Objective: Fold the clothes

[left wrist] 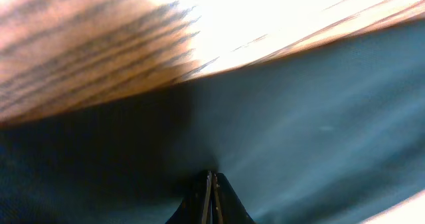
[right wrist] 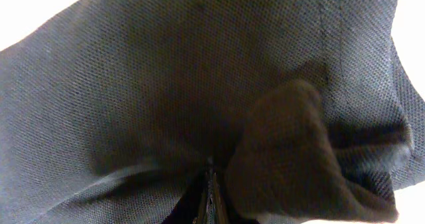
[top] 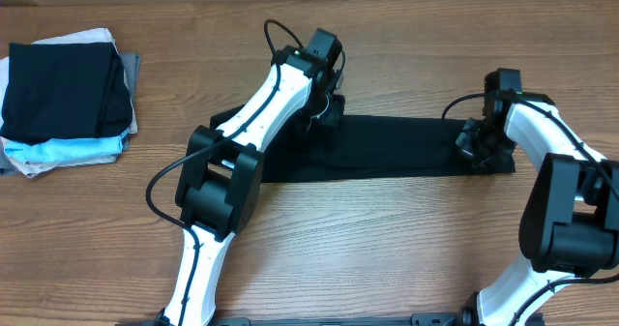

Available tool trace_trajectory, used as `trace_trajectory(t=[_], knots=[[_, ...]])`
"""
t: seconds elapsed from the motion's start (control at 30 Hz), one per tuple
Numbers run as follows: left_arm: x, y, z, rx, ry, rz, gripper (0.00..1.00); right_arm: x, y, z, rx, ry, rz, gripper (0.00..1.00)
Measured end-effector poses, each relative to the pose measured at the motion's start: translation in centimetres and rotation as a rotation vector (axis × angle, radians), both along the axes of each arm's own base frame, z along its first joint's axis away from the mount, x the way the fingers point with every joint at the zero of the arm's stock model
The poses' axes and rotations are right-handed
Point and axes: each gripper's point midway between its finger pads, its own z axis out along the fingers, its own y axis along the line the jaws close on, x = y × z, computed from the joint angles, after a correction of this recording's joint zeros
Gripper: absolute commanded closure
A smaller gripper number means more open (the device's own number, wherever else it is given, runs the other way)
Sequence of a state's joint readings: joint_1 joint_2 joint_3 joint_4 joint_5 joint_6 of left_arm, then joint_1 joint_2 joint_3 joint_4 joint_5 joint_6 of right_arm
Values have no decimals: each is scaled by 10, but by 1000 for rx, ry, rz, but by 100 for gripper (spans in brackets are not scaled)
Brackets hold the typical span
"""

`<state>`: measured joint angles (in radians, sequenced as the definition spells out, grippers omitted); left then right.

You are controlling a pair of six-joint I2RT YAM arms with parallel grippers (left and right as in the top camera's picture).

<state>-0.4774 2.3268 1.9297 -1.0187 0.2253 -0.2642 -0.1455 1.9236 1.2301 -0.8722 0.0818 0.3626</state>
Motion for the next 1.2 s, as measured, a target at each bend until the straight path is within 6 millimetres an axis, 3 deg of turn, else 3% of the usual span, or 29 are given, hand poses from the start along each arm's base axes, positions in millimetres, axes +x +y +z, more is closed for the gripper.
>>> trace_trajectory(t=[0.2,0.33,0.5,0.8,1.0,1.2], knots=[[-12,7,-22,24,36,1,95,-8,-11,0,15,20,-41,79],[-11,7,-23,25,30,2,96,-9,-11,0,28,24,-44,73],[-11,8,-23,30,28,1,96,-17,-12,4,34,64,-40,56],[-11,8,-23,33,27,5,96,-12,-48,8,18,12,-126,58],[-11,8,-23,33,27,0,91,-8,-55,12,61,-14,-125,46],[-13,12,-15,52,37,-2,82,2,-53,46,100,-16,-83,40]])
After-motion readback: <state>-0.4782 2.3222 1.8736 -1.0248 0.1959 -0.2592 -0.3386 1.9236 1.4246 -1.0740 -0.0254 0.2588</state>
